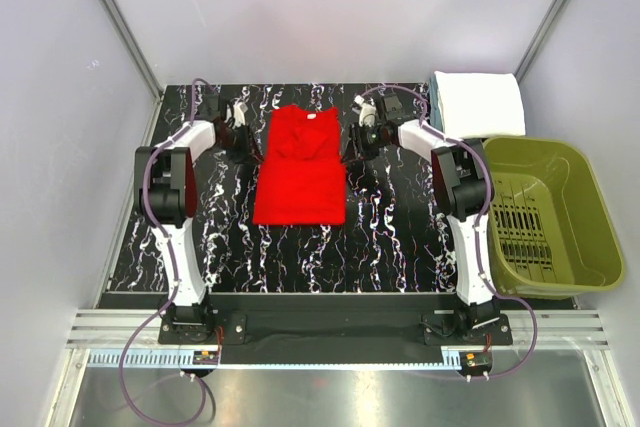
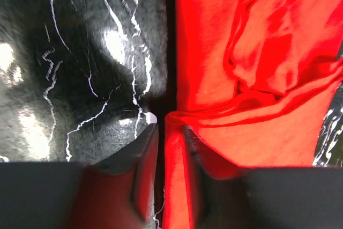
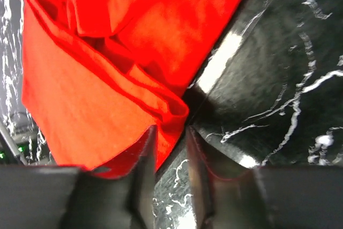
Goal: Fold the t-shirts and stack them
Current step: Fold the tshirt
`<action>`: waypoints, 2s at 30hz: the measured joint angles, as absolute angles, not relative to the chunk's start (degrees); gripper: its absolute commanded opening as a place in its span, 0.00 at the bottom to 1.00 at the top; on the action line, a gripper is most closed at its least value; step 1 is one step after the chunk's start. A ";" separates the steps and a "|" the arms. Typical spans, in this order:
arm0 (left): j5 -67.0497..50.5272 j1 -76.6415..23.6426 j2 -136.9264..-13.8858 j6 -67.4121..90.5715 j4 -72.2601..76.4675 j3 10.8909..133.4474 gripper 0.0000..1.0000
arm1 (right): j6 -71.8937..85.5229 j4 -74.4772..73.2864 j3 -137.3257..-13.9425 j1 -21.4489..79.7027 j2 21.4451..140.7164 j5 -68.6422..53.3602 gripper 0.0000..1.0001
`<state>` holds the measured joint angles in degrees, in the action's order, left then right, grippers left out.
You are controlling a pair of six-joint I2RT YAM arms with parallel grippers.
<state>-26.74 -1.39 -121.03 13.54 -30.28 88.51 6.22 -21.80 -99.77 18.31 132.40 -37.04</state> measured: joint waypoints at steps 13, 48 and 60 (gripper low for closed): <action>-22.46 1.15 -100.73 19.59 -32.53 69.97 0.55 | 18.83 -25.93 -80.86 19.20 113.25 -29.54 0.83; -26.26 -3.44 -90.37 31.29 -17.21 41.82 0.00 | 34.81 0.73 -54.48 27.81 109.69 -36.18 0.00; -19.70 -9.85 -84.90 32.08 -18.96 38.79 0.00 | 32.82 -0.08 -48.99 27.86 104.75 -34.06 0.00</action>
<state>-19.70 -9.85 -84.90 32.08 -18.96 38.79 32.82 -0.08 -48.99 27.86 104.75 -34.06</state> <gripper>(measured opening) 0.029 0.021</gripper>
